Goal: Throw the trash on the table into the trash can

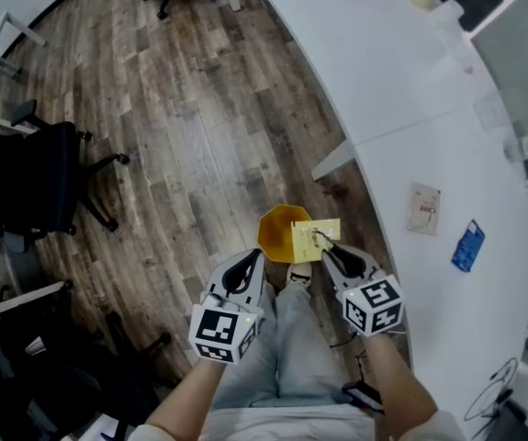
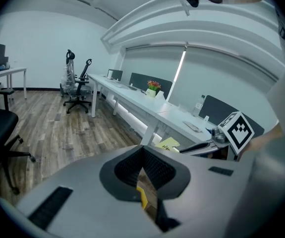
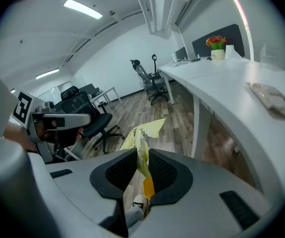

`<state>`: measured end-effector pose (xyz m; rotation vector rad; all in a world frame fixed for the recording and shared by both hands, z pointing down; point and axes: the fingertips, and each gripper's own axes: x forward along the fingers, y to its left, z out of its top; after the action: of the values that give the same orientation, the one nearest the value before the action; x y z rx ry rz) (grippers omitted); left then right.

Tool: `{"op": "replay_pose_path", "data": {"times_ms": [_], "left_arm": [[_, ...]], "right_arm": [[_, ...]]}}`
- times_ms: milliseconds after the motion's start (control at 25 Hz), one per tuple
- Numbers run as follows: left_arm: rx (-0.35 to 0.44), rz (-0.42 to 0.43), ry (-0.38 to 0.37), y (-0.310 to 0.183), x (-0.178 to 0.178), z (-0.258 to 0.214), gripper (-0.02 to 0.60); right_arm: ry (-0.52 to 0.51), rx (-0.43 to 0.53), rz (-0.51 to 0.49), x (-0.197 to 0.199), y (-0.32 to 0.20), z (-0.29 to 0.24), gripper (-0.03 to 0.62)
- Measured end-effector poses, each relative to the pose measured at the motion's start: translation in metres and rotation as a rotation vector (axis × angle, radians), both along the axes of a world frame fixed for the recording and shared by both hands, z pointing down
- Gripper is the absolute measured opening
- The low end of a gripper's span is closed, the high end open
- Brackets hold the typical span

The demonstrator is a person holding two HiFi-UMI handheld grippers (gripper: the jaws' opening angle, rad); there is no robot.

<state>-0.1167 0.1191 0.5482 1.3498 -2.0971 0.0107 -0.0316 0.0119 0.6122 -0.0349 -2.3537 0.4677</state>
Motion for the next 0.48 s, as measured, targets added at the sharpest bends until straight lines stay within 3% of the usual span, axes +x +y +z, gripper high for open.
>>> {"op": "replay_pose_path", "data": {"times_ms": [480], "left_arm": [[-0.041, -0.015, 0.051, 0.004, 0.002, 0.124, 0.0]], "right_arm": [[0.13, -0.036, -0.015, 0.003, 0.013, 0.166, 0.094]]}}
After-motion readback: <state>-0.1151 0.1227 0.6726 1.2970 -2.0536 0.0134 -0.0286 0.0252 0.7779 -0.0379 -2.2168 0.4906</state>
